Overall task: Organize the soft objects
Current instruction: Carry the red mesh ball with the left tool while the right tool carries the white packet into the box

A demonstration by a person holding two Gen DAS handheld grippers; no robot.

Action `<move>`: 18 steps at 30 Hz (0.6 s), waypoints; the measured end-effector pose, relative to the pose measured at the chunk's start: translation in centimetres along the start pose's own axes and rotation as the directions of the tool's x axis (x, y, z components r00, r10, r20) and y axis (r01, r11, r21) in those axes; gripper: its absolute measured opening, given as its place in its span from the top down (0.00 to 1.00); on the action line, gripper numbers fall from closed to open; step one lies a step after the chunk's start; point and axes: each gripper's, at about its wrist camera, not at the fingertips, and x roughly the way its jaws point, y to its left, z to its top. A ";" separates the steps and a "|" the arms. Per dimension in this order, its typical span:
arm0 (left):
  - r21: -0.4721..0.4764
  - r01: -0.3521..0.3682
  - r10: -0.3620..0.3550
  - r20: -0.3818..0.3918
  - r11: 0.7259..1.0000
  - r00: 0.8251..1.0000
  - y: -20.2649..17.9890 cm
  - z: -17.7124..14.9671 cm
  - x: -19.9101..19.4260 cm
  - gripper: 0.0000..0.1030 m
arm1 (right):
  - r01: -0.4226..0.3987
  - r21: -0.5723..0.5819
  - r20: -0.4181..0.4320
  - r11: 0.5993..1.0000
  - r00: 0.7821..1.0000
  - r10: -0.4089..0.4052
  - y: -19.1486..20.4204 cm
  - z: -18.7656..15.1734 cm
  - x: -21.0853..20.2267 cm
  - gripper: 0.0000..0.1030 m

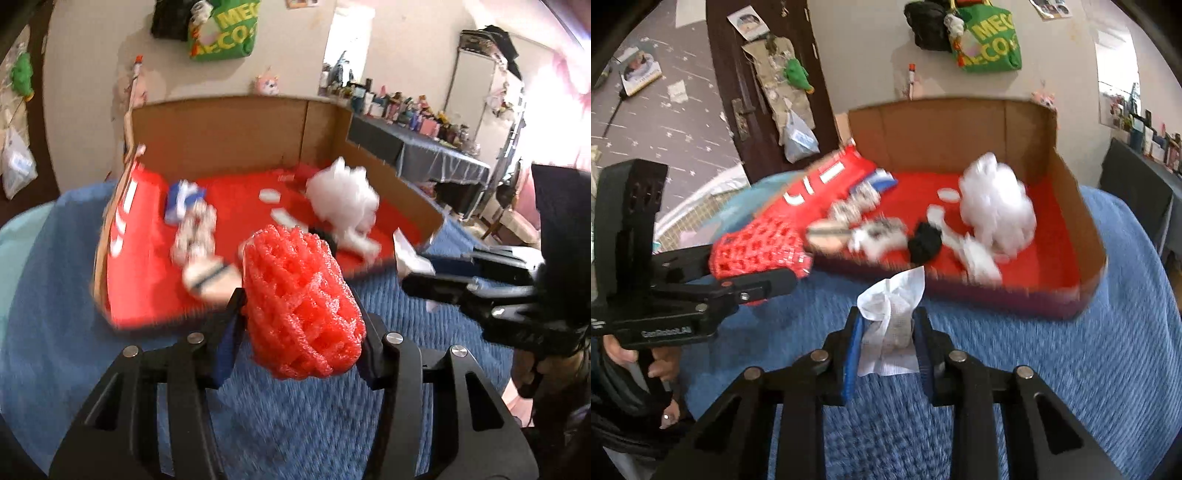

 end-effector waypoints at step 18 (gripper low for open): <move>0.071 -0.014 0.033 -0.277 0.997 0.960 4.4 10.4 14.8 0.52 | 0.020 -0.006 -0.280 1.000 0.960 -0.021 -6.8 18.1 13.8 0.71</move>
